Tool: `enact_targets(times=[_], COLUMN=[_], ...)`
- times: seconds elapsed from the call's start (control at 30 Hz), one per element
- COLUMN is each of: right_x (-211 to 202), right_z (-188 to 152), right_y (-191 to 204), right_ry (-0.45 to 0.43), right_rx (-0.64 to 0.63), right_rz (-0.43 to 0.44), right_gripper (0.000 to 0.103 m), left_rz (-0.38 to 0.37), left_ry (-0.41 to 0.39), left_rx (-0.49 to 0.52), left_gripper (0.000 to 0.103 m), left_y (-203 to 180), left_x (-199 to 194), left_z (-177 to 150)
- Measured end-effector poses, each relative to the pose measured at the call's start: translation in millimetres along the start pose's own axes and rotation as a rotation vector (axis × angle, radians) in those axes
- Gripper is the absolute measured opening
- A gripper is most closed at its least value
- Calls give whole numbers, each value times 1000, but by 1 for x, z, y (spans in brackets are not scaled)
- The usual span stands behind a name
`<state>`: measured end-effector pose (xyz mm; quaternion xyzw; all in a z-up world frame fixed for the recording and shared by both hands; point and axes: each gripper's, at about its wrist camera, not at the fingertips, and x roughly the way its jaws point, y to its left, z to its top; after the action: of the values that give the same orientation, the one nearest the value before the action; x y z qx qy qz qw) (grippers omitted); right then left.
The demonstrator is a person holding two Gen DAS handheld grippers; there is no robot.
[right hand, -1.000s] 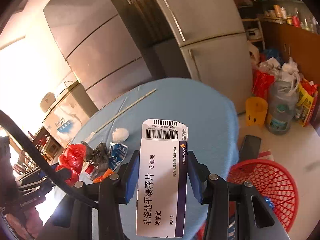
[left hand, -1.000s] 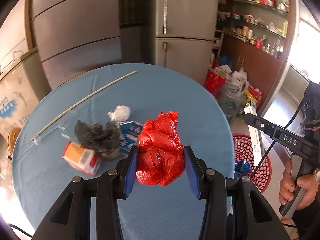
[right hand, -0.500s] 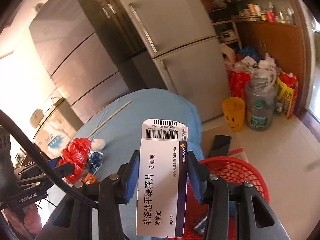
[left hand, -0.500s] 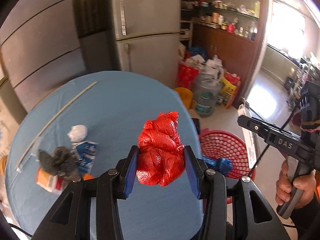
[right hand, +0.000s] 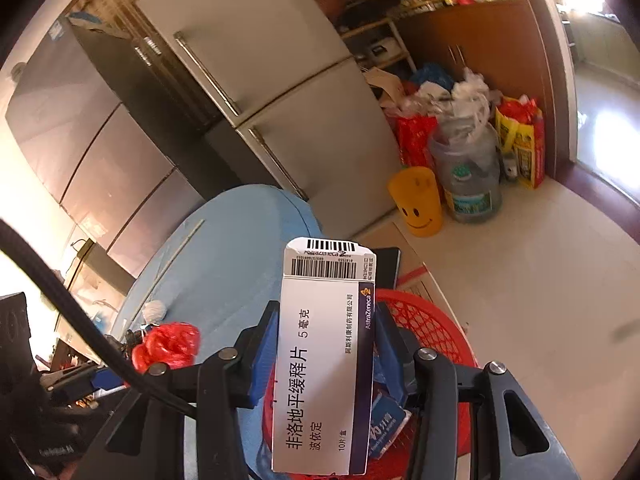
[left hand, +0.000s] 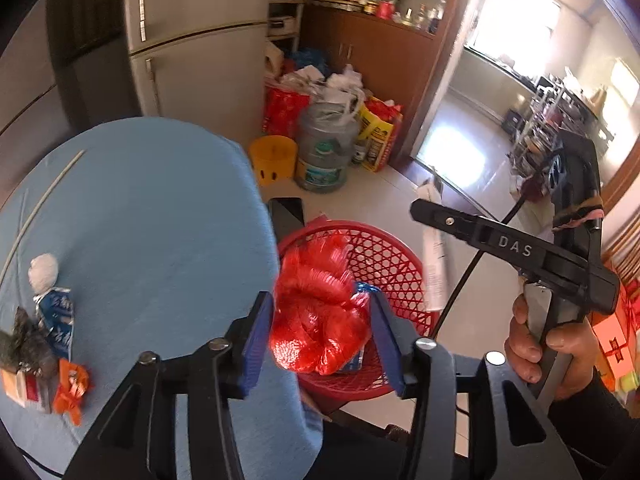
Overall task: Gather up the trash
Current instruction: 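Carry both items to the red basket and open both tools to drop them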
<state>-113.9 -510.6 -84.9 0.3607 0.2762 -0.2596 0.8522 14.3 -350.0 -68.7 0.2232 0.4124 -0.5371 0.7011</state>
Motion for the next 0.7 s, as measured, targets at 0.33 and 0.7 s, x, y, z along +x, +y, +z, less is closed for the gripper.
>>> enact_targets(times=[0.33,0.7], right_x=[-5,10], right_z=[2,4], right_y=[-6,48], right_ry=[11,23], right_rx=[24,-92], right_rz=[-20,32], right_gripper=[60,60], left_rz=[62,262], left_ry=[-46,-26], left_rx=[-67,-306], left_gripper=[64,64], left_y=[33,125], left_x=[-18,-67], left_z=[-1,-93])
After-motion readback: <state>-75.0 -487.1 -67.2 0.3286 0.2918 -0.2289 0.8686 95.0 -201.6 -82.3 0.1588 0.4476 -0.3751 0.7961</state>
